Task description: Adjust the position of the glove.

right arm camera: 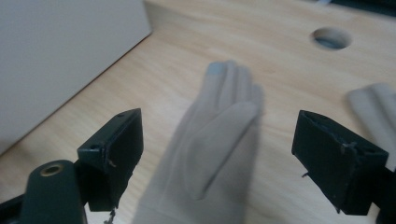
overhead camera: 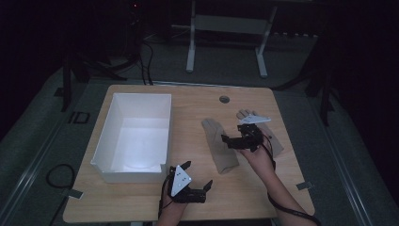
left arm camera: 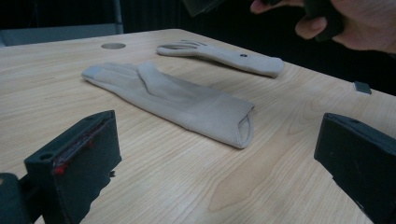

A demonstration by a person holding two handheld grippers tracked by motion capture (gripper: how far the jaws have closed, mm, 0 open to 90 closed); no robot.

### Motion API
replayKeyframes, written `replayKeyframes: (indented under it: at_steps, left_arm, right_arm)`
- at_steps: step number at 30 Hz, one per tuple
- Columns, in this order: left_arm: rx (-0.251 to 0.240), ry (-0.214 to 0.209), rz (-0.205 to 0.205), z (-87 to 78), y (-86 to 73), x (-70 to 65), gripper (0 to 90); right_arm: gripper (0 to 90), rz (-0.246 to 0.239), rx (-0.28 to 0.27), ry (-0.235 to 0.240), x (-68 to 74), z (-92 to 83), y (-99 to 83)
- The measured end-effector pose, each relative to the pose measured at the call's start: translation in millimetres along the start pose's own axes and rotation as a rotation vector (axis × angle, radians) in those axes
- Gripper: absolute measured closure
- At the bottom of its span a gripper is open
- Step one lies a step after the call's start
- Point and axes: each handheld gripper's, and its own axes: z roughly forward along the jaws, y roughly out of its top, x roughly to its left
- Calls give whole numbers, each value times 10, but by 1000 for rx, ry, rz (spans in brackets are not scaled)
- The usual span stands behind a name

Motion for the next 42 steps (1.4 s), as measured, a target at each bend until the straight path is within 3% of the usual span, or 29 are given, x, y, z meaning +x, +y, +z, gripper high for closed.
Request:
replayKeyframes:
  at_steps: [9, 10, 12, 16, 20, 21, 22, 24, 26, 27, 28, 29, 31, 32, 33, 34, 35, 36, 38, 42]
  left_arm:
    - [0, -6, 1, -4, -1, 4, 6]
    - [-1, -4, 2, -4, -1, -1, 5]
    - [0, -6, 9, -1, 0, -5, 6]
    - [2, -5, 1, -1, 0, 2, 6]
    - [1, -4, 1, -2, 0, 1, 6]
    - [3, -6, 4, 0, 1, 0, 6]
    - [4, -6, 5, 0, 1, 0, 6]
    - [1, -4, 1, -2, 0, 3, 5]
    - [-1, -5, -6, -1, 0, 8, 6]
    - [-2, -4, -7, -3, -1, 9, 5]
    - [-2, -7, -7, -3, -1, 10, 6]
    - [-3, -6, -8, -4, -1, 11, 6]
    - [-3, -5, -7, -5, -1, 8, 5]
    - [-3, -4, -7, -5, -2, 7, 6]
    - [-3, -3, -12, -4, -1, 8, 6]
    - [-2, -7, -11, -3, -1, 9, 6]
    - [-2, -7, -12, -3, -1, 10, 6]
    - [-3, -3, -14, -4, -1, 12, 6]
    - [-2, -9, -16, -3, -1, 15, 6]
    - [8, -7, -16, -2, 1, 16, 6]
  right_arm:
    - [216, 27, 52, -3, -46, 282, -131]
    - [216, 51, 63, 11, -67, 320, -150]
    - [261, 41, 72, -13, -76, 373, -188]
    - [311, 58, 101, -17, -111, 491, -246]
    - [343, 46, 110, -28, -107, 553, -272]
    - [391, 48, 95, -19, -101, 574, -287]
    - [395, 32, 102, -42, -93, 590, -295]
    - [446, 96, 91, 19, -122, 607, -316]
    - [456, 55, 87, -30, -93, 611, -321]
    - [472, 100, 88, 9, -115, 625, -330]
    - [481, 100, 77, 2, -111, 625, -333]
    - [491, 66, 79, -41, -93, 627, -335]
    - [515, 119, 71, -10, -117, 643, -342]
    - [554, 88, 59, -37, -104, 642, -347]
    - [555, 76, 91, -51, -103, 668, -351]
    - [558, 101, 110, -17, -119, 699, -361]
    - [599, 83, 96, -25, -107, 706, -379]
    - [601, 38, 114, -63, -82, 726, -394]
    - [619, 71, 102, -48, -88, 736, -413]
    - [727, 16, 117, -46, -41, 749, -400]
